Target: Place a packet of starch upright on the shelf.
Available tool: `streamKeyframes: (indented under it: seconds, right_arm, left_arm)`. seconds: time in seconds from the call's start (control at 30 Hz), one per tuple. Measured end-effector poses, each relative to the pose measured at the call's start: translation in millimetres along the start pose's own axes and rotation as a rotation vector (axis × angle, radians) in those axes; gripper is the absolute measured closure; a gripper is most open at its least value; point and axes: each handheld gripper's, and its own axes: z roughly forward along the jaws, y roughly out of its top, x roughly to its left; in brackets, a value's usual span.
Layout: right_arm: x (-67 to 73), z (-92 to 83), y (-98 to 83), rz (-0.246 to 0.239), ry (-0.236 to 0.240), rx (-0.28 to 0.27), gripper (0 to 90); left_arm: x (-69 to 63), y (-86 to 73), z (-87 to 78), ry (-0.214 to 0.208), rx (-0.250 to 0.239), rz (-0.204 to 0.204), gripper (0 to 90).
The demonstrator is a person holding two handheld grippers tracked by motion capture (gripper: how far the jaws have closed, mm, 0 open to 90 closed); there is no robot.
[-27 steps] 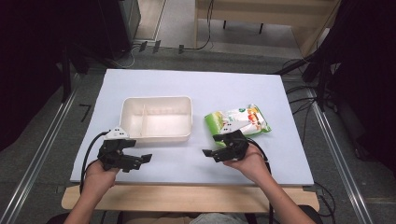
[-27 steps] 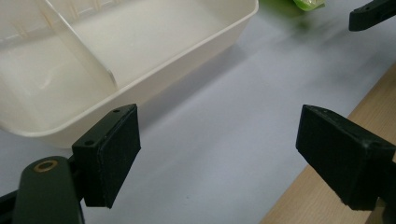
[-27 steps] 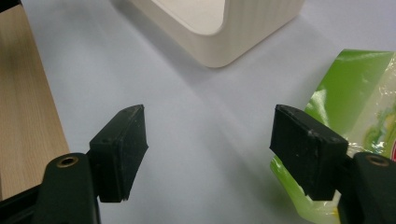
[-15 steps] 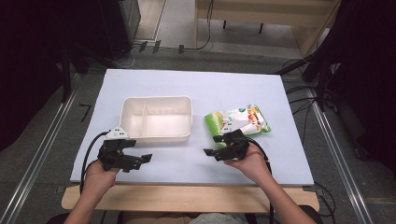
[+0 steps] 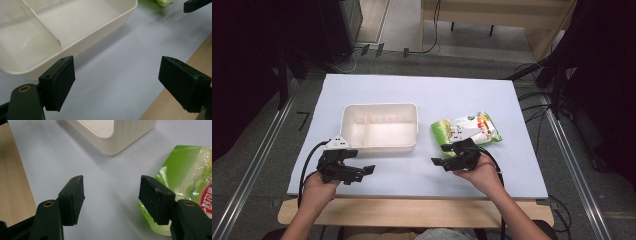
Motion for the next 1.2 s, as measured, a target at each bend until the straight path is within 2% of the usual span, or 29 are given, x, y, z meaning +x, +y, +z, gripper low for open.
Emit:
streamKeyframes:
  seconds: [0.2,0.43,0.63,0.73,0.87,0.9,0.97,1.03,1.2]
  right_arm:
    - [-1.1,-3.1,0.2,-0.006,-0.003,-0.007,39.8]
    - [-6.3,-13.7,-2.6,0.009,-0.035,-0.028,41.6]
    - [-11.5,-24.3,-10.1,0.028,-0.043,-0.025,44.4]
    - [-13.8,-28.8,-14.2,0.017,-0.061,-0.021,46.4]
    - [-17.6,-37.0,-19.7,0.032,-0.083,-0.022,47.0]
    - [-18.3,-40.8,-22.1,0.044,-0.088,-0.02,49.9]
    - [-20.5,-46.0,-26.6,0.035,-0.102,-0.027,52.5]
    - [-22.6,-49.4,-30.4,0.052,-0.105,-0.021,54.9]
    - [-27.7,-50.8,-37.0,0.057,-0.096,-0.008,73.3]
  left_arm:
    - [0.2,0.3,-0.3,0.0,-0.004,-0.001,14.7]
    - [0.3,3.1,1.2,-0.004,0.002,0.008,14.7]
    - [0.2,6.4,2.1,-0.014,-0.003,0.013,14.6]
    - [0.5,7.6,3.2,-0.016,-0.003,0.015,14.7]
    - [1.5,8.7,3.7,-0.022,-0.006,0.016,14.7]
    - [1.4,8.9,4.0,-0.024,-0.009,0.014,14.7]
    - [1.3,9.7,4.6,-0.024,-0.012,0.016,14.7]
    - [0.3,11.0,5.9,-0.028,-0.015,0.02,14.6]
    - [-1.8,14.1,9.5,-0.034,-0.008,0.038,14.7]
